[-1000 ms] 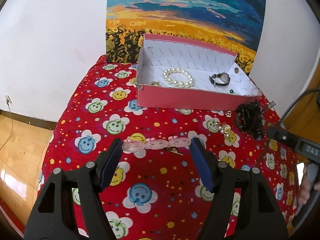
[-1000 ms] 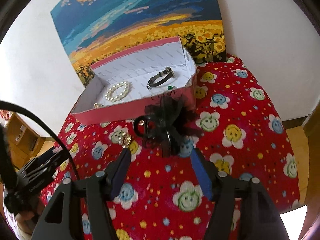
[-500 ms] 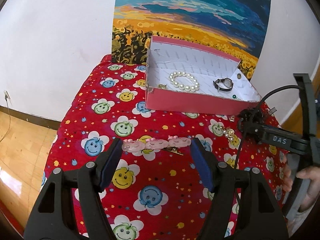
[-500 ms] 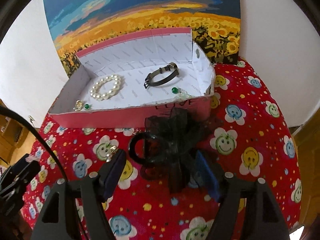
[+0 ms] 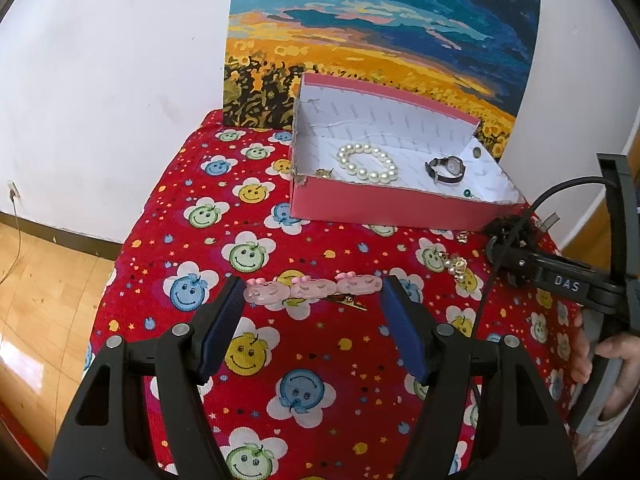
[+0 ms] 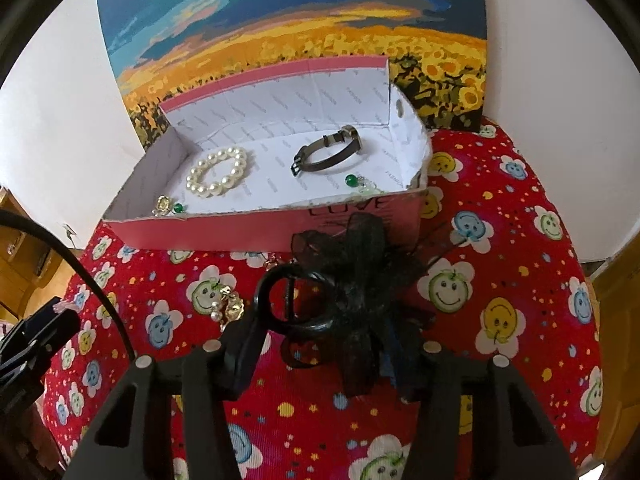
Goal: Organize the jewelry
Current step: 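Carry both items into the box and open the left gripper over the pink hairpin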
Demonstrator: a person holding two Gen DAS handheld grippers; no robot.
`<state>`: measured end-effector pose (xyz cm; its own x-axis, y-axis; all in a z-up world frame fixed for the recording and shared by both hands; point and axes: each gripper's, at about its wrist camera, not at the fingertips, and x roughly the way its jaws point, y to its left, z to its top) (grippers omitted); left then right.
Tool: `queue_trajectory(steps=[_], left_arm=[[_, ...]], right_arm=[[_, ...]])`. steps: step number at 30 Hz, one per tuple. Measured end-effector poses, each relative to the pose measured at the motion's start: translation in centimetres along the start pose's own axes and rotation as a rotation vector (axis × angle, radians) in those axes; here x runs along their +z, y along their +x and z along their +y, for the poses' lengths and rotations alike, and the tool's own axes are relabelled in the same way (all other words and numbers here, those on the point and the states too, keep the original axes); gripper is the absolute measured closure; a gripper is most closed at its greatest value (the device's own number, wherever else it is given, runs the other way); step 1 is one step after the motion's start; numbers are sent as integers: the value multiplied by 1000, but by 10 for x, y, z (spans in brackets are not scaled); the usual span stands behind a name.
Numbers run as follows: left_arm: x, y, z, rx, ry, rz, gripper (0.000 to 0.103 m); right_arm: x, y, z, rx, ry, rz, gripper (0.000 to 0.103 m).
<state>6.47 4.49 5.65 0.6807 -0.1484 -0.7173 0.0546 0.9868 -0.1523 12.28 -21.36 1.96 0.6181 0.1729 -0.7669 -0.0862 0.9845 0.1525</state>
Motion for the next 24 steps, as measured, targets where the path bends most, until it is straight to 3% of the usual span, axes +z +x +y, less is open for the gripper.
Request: queue_trajectory(steps=[12, 24], left_arm=[[23, -15, -11, -18, 35, -39, 36], [80, -5, -22, -22, 59, -93, 36]], right_arm=[[3, -42, -5, 45, 7, -67, 47], [33, -66, 2, 54, -30, -138, 47]])
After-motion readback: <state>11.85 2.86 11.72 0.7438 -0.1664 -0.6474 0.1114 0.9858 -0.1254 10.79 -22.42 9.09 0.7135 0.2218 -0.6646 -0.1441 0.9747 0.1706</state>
